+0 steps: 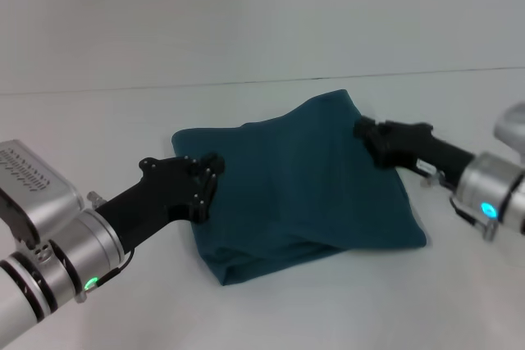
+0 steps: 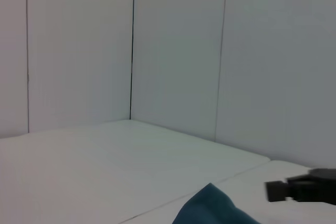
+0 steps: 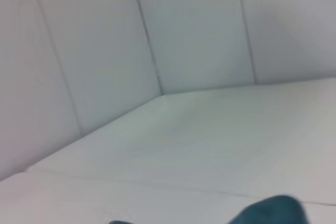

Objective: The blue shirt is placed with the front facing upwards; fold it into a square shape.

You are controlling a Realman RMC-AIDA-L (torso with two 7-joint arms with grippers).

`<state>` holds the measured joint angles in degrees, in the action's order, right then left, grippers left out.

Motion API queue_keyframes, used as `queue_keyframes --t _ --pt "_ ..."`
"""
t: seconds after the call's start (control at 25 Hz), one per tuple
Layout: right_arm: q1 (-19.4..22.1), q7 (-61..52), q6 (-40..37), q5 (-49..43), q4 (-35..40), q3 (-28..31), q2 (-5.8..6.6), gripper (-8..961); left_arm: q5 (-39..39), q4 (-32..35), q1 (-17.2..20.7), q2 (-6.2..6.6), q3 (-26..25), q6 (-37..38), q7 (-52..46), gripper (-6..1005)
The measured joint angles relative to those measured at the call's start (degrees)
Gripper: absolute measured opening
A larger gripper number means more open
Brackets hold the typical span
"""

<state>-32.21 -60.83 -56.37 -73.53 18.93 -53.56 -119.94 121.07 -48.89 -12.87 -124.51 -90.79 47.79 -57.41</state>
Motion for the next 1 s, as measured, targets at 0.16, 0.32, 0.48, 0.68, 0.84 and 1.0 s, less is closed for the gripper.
queue_keyframes --t 0.16,0.32,0.48,0.68,0.84,1.0 --pt "-4.74 1.23 6.98 -0.33 -1.16 -2.29 -0.25 35 2.24 0.89 -0.24 -0.01 0.03 1.05 2.35 61" --pt "-9.32 3.94 11.26 -0.34 -3.72 -6.43 -0.33 35 4.43 2.23 -0.47 0.03 0.0 2.36 3.75 62" --pt "-12.7 3.99 18.85 -0.16 -5.76 -9.08 -0.46 35 4.86 2.61 -0.51 0.09 -0.07 2.79 4.21 62" --pt "-14.51 3.07 25.52 0.47 -7.3 -8.76 -0.49 36 4.88 2.9 -0.55 0.07 -0.1 2.86 4.23 61" --pt "-15.08 -0.67 30.09 0.52 -6.83 -8.7 -0.35 36 4.88 3.32 -0.66 0.06 -0.09 2.9 4.24 61" --pt "-15.79 -2.96 32.68 0.56 -6.69 -8.7 -0.05 36 4.87 3.79 -0.83 0.08 -0.09 2.93 4.24 62"
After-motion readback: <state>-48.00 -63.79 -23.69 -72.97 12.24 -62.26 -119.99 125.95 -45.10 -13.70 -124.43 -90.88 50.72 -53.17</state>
